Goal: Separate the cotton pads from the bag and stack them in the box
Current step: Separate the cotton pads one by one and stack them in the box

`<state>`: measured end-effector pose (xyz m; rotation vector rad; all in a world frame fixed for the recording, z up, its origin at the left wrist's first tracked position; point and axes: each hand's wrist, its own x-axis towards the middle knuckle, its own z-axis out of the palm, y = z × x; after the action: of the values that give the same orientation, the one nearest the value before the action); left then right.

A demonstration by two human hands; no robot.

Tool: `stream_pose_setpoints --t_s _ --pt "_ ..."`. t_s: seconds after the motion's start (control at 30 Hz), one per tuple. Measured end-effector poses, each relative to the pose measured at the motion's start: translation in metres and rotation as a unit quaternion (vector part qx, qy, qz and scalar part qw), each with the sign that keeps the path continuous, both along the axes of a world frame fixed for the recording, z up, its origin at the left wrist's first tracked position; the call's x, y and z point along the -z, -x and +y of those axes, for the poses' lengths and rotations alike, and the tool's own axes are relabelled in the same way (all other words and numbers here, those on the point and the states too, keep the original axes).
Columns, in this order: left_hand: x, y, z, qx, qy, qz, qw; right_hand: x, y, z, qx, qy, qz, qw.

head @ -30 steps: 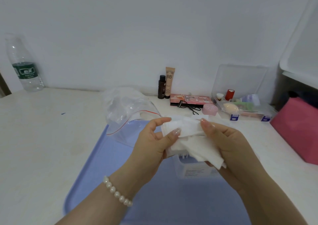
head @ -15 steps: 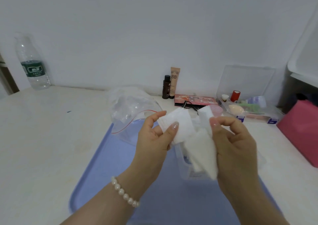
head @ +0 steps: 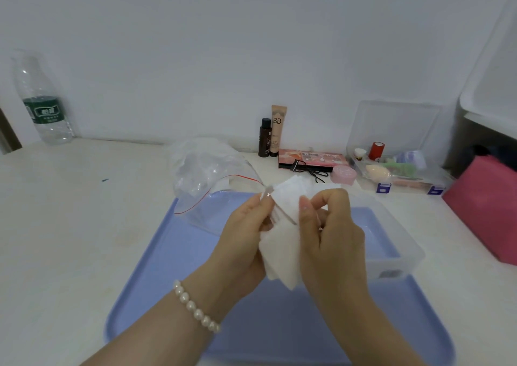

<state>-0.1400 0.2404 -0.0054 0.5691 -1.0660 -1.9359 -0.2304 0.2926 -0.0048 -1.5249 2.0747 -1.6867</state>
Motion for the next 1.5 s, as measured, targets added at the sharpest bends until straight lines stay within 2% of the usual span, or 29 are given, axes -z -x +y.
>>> stream_pose_setpoints --t_s 0.33,0.5,0.6,0.7,0.83,1.0,1.13,1.2,1.27,1.33,1.4,1.5 --pt "-0.001 0.002 0.001 -0.010 0.013 -0.035 0.999 -0.004 -0.005 0.000 -0.002 -0.042 -0.018 0.999" --pt "-0.005 -0.004 -0.006 -0.042 -0.071 -0.014 0.996 -0.005 0.001 0.000 -0.041 -0.030 -0.053 0.997" --pt "-0.008 -0.010 -0.012 -0.021 -0.136 0.014 0.990 -0.008 0.005 0.001 -0.086 -0.025 -0.073 0.993" --pt "-0.008 -0.009 -0.012 0.000 -0.153 0.006 0.988 -0.006 0.007 -0.001 -0.098 -0.018 -0.094 0.991" --pt "0.001 -0.002 -0.006 -0.004 -0.116 -0.047 0.992 -0.001 0.004 -0.005 -0.085 -0.011 -0.067 0.994" --pt "-0.004 -0.004 -0.009 -0.065 -0.083 -0.030 0.994 -0.008 0.011 -0.004 -0.076 0.020 -0.066 0.995" --pt "-0.001 -0.005 -0.015 -0.131 0.004 -0.103 0.986 -0.018 0.028 -0.002 -0.020 0.067 -0.139 0.988" --pt "0.001 -0.003 -0.011 -0.119 0.048 -0.143 0.981 -0.020 0.037 -0.002 0.000 0.076 -0.205 0.976" --pt "0.002 -0.002 -0.007 -0.094 0.069 -0.141 0.983 -0.020 0.043 -0.001 0.017 0.082 -0.234 0.969" --pt "-0.002 -0.001 -0.003 -0.071 0.084 -0.110 0.988 -0.019 0.045 0.000 0.037 0.090 -0.209 0.973" --pt "-0.006 -0.003 -0.001 -0.045 0.083 -0.070 0.993 -0.017 0.043 -0.001 0.054 0.087 -0.147 0.984" --pt "-0.008 -0.002 0.002 -0.018 0.042 -0.023 0.999 -0.015 0.040 -0.001 0.090 0.078 -0.078 0.990"
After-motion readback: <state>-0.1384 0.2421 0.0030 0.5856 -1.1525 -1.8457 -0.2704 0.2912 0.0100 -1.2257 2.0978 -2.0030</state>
